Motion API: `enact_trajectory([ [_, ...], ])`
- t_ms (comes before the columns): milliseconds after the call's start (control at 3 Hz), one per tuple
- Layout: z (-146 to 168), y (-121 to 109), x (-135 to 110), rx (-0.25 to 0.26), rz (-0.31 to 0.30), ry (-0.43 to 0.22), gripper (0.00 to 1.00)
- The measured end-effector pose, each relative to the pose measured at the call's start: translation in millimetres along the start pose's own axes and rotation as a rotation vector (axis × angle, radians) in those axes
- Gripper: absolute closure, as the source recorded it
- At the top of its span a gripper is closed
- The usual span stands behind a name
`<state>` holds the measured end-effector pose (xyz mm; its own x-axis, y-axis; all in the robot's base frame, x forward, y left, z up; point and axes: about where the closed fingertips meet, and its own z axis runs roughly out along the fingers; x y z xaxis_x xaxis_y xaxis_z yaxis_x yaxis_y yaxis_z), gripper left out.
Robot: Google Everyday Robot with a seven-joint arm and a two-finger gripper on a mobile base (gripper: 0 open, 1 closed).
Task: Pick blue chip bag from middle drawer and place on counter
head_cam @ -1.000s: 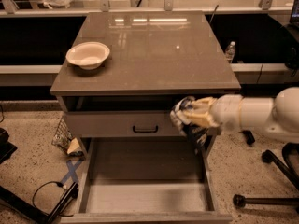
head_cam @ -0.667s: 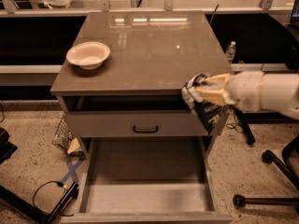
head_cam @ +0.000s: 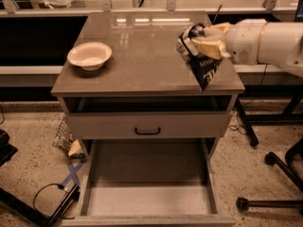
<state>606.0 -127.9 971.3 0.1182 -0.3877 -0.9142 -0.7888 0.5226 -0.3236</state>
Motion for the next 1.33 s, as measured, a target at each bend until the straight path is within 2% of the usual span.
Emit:
enact_trajectory([
  [333,73,-16,-34,-0.02,-0.151,-0.081,1.0],
  [667,123,-22,-44,-0.031,-0.212,-0.116,1.0],
  [1000,178,-33,-31,0.001,-0.226,-0.114,1.0],
  [1333,201,-47,-14,0.059,-0.194,-0.094,1.0],
])
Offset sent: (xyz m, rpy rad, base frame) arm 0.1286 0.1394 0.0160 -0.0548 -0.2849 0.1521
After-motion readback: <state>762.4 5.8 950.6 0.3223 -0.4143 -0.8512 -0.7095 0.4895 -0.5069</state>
